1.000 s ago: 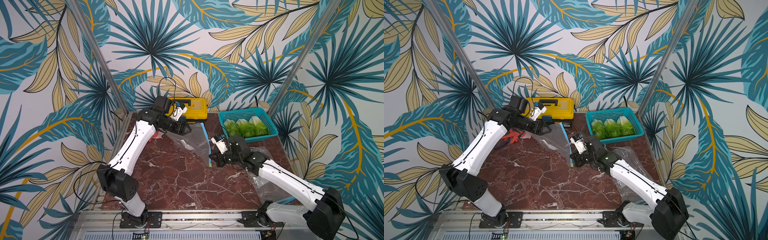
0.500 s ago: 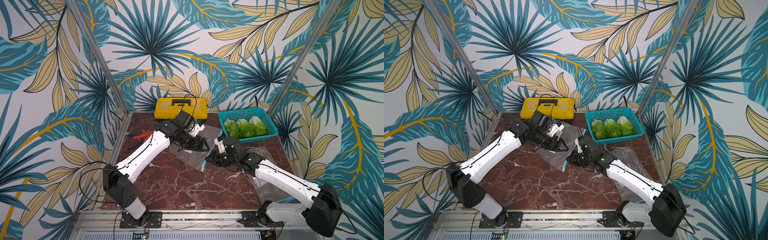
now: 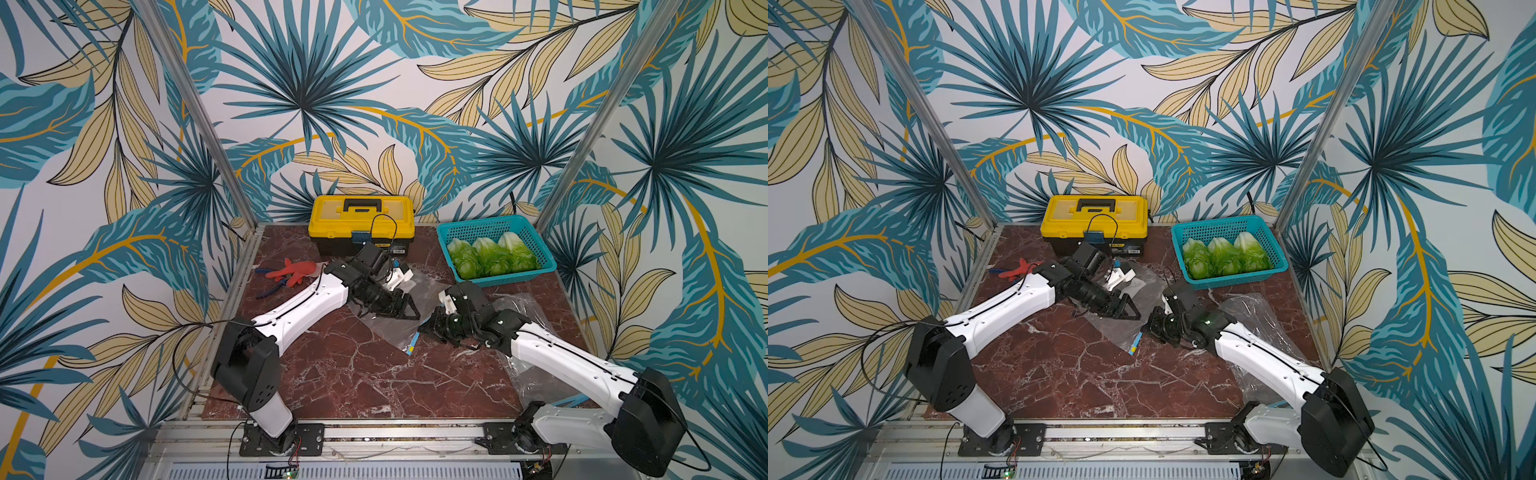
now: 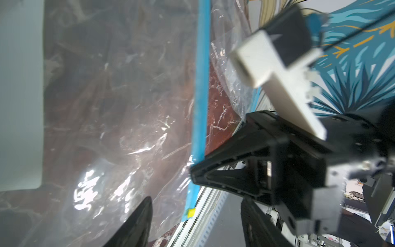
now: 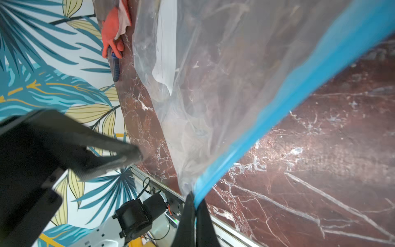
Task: Put the chinese cabbages into a zipper bag and zip it
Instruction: Pick up the zipper food storage bag at the center of the board.
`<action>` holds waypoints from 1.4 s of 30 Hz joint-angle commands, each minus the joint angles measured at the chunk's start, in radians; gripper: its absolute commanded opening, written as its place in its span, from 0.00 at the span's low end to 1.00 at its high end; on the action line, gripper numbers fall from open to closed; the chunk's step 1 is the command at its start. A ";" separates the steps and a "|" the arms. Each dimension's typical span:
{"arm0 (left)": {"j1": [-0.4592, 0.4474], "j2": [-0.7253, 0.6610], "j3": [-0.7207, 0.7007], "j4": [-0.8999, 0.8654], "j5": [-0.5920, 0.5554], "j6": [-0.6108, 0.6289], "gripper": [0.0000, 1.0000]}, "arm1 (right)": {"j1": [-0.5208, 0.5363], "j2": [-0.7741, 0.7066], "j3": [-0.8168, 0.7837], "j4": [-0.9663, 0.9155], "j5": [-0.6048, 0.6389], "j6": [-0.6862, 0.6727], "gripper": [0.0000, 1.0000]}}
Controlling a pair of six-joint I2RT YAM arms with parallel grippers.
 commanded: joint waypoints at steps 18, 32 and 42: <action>-0.229 -0.222 -0.179 0.036 -0.591 0.303 0.81 | -0.027 0.044 0.221 -0.159 -0.063 0.128 0.00; -0.248 -0.330 -0.301 0.311 -0.651 0.476 0.41 | -0.034 0.080 0.264 -0.113 -0.144 0.150 0.00; -0.249 -0.324 -0.315 0.346 -0.629 0.380 0.00 | -0.046 -0.042 0.167 -0.037 0.040 0.240 0.31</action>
